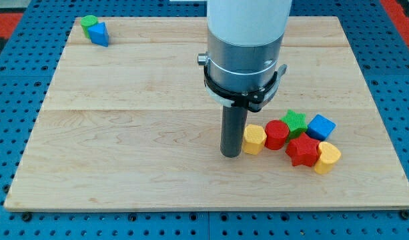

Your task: Move the green circle up and right a bit

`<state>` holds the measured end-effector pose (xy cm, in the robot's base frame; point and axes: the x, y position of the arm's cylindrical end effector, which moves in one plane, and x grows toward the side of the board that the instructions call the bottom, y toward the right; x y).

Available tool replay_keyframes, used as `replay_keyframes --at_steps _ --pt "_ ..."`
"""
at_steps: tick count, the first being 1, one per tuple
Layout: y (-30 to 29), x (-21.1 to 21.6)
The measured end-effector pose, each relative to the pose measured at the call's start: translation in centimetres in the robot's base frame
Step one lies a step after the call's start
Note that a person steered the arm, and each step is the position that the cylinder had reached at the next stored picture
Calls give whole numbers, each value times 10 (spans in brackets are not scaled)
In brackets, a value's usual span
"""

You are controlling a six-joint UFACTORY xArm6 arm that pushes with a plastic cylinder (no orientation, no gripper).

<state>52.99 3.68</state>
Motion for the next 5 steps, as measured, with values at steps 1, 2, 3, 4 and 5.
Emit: replay_keyframes --at_steps 1,2,3,4,5 --pt "0 0" --pt "-13 -14" --pt "-24 -20" --pt "-24 -20" --pt "-38 -58"
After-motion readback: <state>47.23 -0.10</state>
